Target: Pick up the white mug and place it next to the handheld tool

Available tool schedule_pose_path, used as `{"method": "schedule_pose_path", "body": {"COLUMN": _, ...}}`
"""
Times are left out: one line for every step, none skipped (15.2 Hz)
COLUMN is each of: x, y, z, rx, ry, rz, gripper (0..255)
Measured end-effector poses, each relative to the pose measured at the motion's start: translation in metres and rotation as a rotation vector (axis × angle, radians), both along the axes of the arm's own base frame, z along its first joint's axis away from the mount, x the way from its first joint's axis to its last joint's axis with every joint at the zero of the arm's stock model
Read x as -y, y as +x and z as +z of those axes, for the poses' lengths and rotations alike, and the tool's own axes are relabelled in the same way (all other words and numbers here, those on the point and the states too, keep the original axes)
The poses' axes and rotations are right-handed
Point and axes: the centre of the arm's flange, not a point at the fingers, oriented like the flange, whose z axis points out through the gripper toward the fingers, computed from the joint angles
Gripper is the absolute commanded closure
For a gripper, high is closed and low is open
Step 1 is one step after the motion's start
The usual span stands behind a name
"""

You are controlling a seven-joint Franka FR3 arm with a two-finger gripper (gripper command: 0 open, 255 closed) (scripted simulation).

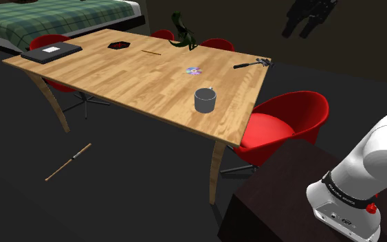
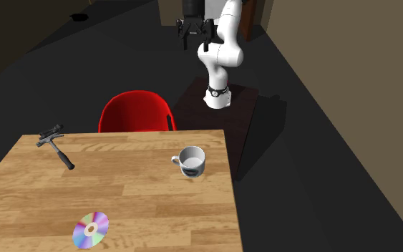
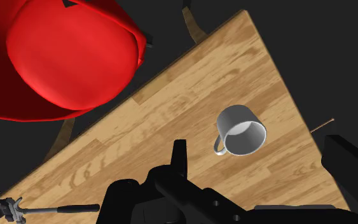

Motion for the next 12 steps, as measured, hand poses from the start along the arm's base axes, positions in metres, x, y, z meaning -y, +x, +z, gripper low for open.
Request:
{"method": "schedule_pose_path", "body": {"x": 0.0, "y": 0.0, "z": 0.0, "rx": 0.0, "ry": 0.0, "rz": 0.0, "gripper": 0}}
{"method": "schedule_pose_path", "body": {"x": -0.002, "y": 0.005, "z": -0.005, "rx": -0.003, "ry": -0.003, "rz": 0.002, "gripper": 0}}
{"method": "schedule_pose_path", "body": {"x": -0.006, "y": 0.013, "z": -0.009, "rx": -0.008, "ry": -0.007, "rz": 0.004, "gripper": 0}}
{"method": "schedule_pose_path", "body": {"x": -0.01, "y": 0.022, "z": -0.014, "rx": -0.013, "ry": -0.013, "rz": 0.007, "gripper": 0}}
{"method": "schedule_pose_path", "body": {"x": -0.015, "y": 0.031, "z": -0.02, "rx": -0.019, "ry": -0.018, "rz": 0.011, "gripper": 0}}
{"method": "schedule_pose_path", "body": {"x": -0.019, "y": 0.043, "z": -0.029, "rx": -0.026, "ry": -0.024, "rz": 0.014, "gripper": 0}}
{"method": "schedule_pose_path", "body": {"x": -0.025, "y": 0.051, "z": -0.04, "rx": -0.032, "ry": -0.029, "rz": 0.018, "gripper": 0}}
{"method": "schedule_pose_path", "body": {"x": -0.033, "y": 0.06, "z": -0.046, "rx": -0.038, "ry": -0.035, "rz": 0.021, "gripper": 0}}
{"method": "schedule_pose_path", "body": {"x": -0.039, "y": 0.073, "z": -0.055, "rx": -0.044, "ry": -0.041, "rz": 0.025, "gripper": 0}}
{"method": "schedule_pose_path", "body": {"x": -0.043, "y": 0.082, "z": -0.063, "rx": -0.05, "ry": -0.047, "rz": 0.028, "gripper": 0}}
{"method": "schedule_pose_path", "body": {"x": -0.05, "y": 0.091, "z": -0.071, "rx": -0.056, "ry": -0.053, "rz": 0.032, "gripper": 0}}
{"method": "schedule_pose_path", "body": {"x": -0.056, "y": 0.102, "z": -0.079, "rx": -0.061, "ry": -0.058, "rz": 0.035, "gripper": 0}}
